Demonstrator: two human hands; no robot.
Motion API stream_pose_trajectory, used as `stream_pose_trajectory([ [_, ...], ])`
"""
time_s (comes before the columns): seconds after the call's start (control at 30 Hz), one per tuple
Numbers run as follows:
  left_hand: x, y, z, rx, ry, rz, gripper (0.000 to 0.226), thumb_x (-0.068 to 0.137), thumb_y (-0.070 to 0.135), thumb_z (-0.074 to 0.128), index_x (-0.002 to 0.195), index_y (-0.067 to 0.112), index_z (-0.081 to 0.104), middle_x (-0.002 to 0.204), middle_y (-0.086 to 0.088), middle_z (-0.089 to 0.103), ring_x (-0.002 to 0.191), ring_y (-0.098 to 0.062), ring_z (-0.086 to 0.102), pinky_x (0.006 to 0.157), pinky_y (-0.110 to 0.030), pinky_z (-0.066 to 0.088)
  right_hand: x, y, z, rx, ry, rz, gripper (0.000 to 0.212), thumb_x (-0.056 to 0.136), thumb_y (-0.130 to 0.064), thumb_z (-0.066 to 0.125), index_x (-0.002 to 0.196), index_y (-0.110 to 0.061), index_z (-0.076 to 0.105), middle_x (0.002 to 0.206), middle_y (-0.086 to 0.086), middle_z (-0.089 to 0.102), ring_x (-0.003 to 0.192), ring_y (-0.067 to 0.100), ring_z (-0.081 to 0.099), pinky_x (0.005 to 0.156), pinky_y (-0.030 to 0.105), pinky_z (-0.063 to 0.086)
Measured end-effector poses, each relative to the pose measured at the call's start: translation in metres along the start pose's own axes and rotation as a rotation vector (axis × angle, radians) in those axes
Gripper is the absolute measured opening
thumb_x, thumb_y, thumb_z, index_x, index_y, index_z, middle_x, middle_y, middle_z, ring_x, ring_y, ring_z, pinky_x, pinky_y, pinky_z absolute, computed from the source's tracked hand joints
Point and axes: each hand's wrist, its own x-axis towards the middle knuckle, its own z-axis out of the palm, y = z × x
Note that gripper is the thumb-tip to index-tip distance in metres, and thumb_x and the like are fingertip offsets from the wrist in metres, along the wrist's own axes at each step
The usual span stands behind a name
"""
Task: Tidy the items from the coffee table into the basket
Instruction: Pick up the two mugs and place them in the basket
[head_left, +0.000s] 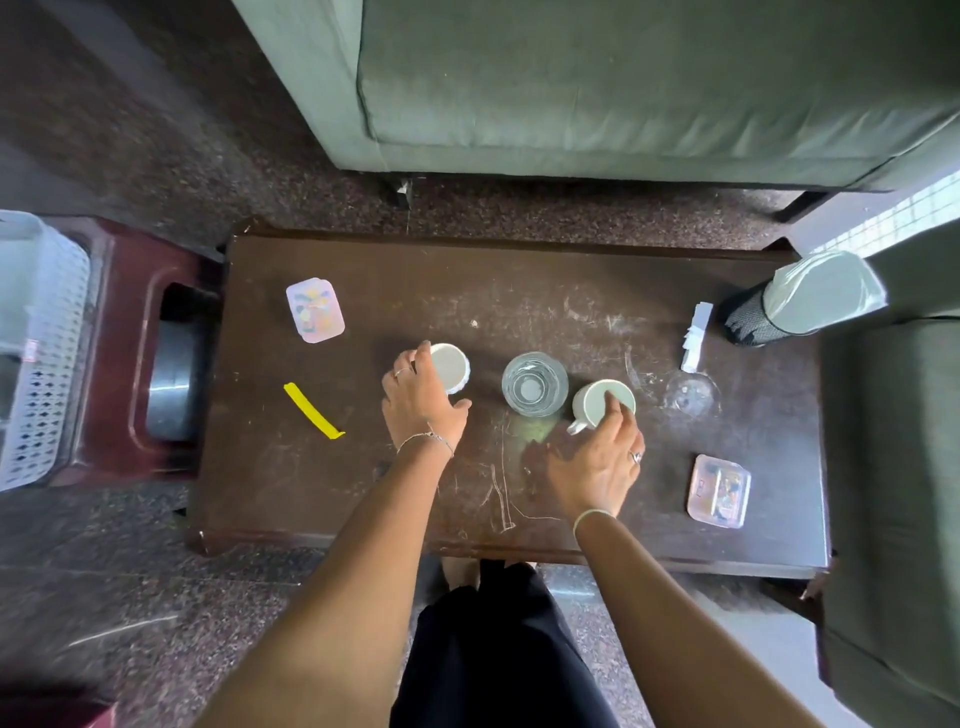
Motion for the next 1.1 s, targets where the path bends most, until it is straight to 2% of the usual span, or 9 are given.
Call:
stream_pose_trajectory([
  [0.13,0.019,-0.002,0.008,-0.137,-0.14,-0.073,0.102,0.069,0.033,0.082,0.148,0.024,0.019,0.154,-0.003,0.026,0.131,-0.029,0.042,0.098,-0.042,0.043,-0.008,0.0,0.011,0.083,0.056,0.033,0.096,0.068,-0.022,0.081,0.145,-0.016,0.023,0.149,0.011,0.027,0.137,0.035,0.026,0.109,0.051,0.031],
  [0.27,0.03,-0.005,0.014,-0.132,-0.227,-0.099,0.096,0.073,0.033,0.078,0.148,0.029,0.018,0.15,-0.003,0.032,0.127,-0.026,0.049,0.092,-0.038,0.045,-0.009,0.002,0.02,0.106,0.064,0.052,0.103,0.066,-0.024,0.083,0.146,-0.019,0.018,0.148,0.011,0.022,0.134,0.034,0.029,0.106,0.05,0.035],
  [0.37,0.032,-0.007,0.016,-0.154,-0.177,-0.107,0.082,0.075,0.028,0.076,0.143,0.031,0.03,0.142,-0.003,0.043,0.116,-0.028,0.057,0.083,-0.036,0.046,-0.004,0.004,0.025,0.166,0.118,0.095,0.1,0.067,-0.027,0.079,0.146,-0.016,0.02,0.147,0.012,0.023,0.129,0.038,0.033,0.102,0.052,0.038],
  [0.53,0.032,-0.009,0.015,-0.207,-0.116,-0.045,0.068,0.072,0.02,0.077,0.13,0.025,0.043,0.127,-0.007,0.055,0.113,-0.03,0.056,0.084,-0.037,0.046,0.018,0.008,0.024,0.251,0.164,0.174,0.108,0.064,-0.029,0.084,0.147,-0.015,0.017,0.149,0.011,0.023,0.129,0.038,0.036,0.102,0.051,0.037],
  [0.67,0.025,-0.011,0.016,-0.269,-0.072,-0.049,0.066,0.069,0.016,0.076,0.127,0.024,0.046,0.124,-0.006,0.057,0.114,-0.028,0.054,0.086,-0.037,0.045,0.034,0.013,0.023,0.311,0.113,0.181,0.112,0.065,-0.029,0.086,0.15,-0.014,0.015,0.152,0.009,0.021,0.138,0.034,0.03,0.112,0.049,0.027],
  [0.8,0.008,-0.013,0.02,-0.361,-0.047,-0.072,0.068,0.066,0.016,0.078,0.127,0.024,0.049,0.119,-0.004,0.06,0.111,-0.029,0.054,0.09,-0.037,0.047,0.049,0.022,0.02,0.381,0.009,0.159,0.109,0.065,-0.031,0.087,0.149,-0.015,0.02,0.152,0.006,0.031,0.141,0.024,0.029,0.117,0.043,0.025],
  [0.87,-0.001,-0.015,0.023,-0.385,-0.048,-0.092,0.069,0.065,0.017,0.079,0.127,0.024,0.05,0.119,-0.004,0.061,0.11,-0.029,0.055,0.092,-0.036,0.047,0.054,0.024,0.019,0.401,-0.009,0.177,0.103,0.065,-0.033,0.086,0.147,-0.017,0.024,0.149,0.005,0.037,0.137,0.024,0.035,0.115,0.042,0.029],
  [0.97,-0.015,-0.017,0.026,-0.398,-0.04,-0.088,0.068,0.063,0.016,0.081,0.125,0.023,0.052,0.119,-0.002,0.062,0.11,-0.028,0.055,0.091,-0.033,0.045,0.058,0.025,0.018,0.424,-0.012,0.205,0.086,0.068,-0.032,0.083,0.137,-0.018,0.035,0.137,0.006,0.049,0.124,0.027,0.048,0.103,0.037,0.037],
  [1.1,-0.031,-0.017,0.023,-0.426,-0.018,-0.093,0.066,0.061,0.012,0.081,0.121,0.023,0.055,0.116,0.0,0.062,0.107,-0.026,0.056,0.089,-0.034,0.048,0.059,0.029,0.01,0.415,-0.03,0.193,0.078,0.07,-0.029,0.081,0.134,-0.018,0.038,0.129,0.007,0.054,0.118,0.027,0.052,0.096,0.032,0.039],
])
